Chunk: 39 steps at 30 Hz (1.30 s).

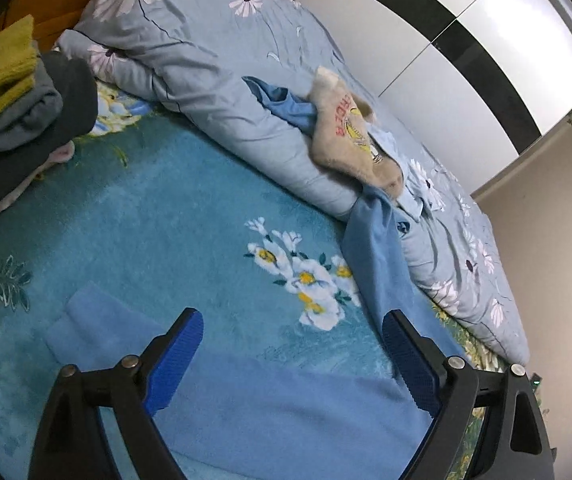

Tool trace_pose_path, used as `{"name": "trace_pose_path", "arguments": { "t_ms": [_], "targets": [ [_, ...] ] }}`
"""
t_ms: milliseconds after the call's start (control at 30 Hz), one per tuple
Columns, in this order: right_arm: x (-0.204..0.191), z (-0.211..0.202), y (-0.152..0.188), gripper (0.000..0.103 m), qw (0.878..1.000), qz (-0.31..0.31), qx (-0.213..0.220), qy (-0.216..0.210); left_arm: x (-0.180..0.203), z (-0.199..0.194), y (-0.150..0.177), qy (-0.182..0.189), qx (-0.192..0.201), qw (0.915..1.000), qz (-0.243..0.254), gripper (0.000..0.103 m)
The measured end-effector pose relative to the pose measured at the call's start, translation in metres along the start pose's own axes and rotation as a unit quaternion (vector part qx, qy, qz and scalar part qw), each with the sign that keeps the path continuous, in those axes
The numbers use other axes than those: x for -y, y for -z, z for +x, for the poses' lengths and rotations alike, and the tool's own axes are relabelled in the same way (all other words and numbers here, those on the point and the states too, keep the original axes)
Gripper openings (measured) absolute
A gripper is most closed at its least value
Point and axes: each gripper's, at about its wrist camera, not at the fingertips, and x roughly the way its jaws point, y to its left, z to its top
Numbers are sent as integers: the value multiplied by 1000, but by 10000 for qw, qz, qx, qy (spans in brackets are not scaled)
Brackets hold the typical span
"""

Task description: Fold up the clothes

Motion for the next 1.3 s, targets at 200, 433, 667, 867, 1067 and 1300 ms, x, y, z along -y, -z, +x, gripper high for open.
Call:
{"name": "trace_pose_path", "arguments": {
  "t_ms": [200, 433, 667, 867, 1067, 1300],
  "targets": [
    [25, 15, -6, 24, 9987, 119, -293, 411, -5, 22, 2, 50, -233, 9995, -228, 93],
    [10, 0, -14, 56, 9988, -109, -29, 471, -12, 41, -2, -26, -315, 9991, -273, 93],
    [-117, 5, -14, 57, 9820, -1834, 152, 429, -21, 62, -7, -400, -93, 9978, -528, 93],
    [-298, 95, 65, 58, 9407, -3294, -680, -449, -44, 57, -24, -603, -32, 9966, -565, 93],
    [-404, 175, 130, 58, 9225, -3730, -962, -259, -78, 39, -38, -698, 8, 9964, -484, 93],
    [-444, 223, 164, 50, 9047, -4134, -640, 803, -107, 40, -34, -635, -120, 9961, -600, 93]
  ]
}}
